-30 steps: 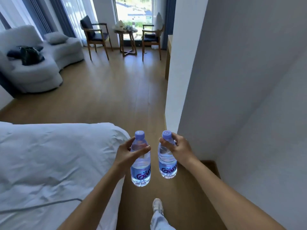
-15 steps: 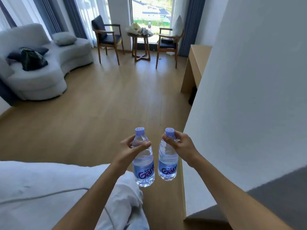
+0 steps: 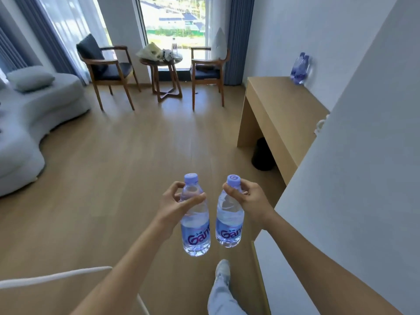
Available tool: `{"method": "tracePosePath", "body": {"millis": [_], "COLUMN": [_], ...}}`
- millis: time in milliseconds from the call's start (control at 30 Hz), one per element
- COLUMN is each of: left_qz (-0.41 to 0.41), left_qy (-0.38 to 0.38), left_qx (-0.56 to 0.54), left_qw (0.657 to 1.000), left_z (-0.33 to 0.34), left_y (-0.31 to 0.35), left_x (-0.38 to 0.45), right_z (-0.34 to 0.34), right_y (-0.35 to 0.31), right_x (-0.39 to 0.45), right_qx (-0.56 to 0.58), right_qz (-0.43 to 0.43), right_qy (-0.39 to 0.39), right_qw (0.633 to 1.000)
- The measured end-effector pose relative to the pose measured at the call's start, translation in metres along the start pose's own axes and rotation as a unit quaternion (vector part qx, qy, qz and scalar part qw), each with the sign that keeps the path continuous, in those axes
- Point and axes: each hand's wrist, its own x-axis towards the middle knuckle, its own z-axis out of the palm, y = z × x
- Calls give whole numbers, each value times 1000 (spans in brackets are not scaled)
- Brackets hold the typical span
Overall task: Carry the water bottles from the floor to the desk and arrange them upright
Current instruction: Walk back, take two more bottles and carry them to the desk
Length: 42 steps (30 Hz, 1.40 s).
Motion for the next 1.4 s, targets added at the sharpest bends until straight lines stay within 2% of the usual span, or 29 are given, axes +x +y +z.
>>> {"method": "tracePosePath", "body": {"millis": [133,267,533,767,1100,1400], "left_qz": [6,-3,1,2,25,26], "left_qy": [-23,-53,-121,-212,-315,-339], "left_qx": [8,4,19,58,122,139], "left_qw": [1000,999,992,976,941,930], "left_z": [17,40,88,126,211,326], "left_y": [18,52,106,141,192,196], "left_x": [129,253,471,687,908,1071], "right_z": [-19,-52,-113,-157,-228,-339], "right_y": [3,-9,-28,-21,-31,8], "right_x": [124,242,433,605,769,923], "right_qx": [-9,-4,16,16,25,26], "right_qz": [-10,-10,12,51,89,91], "right_qy": [6,45,112,221,366,415], "right_qw": [1000,999,993,974,926,905]}}
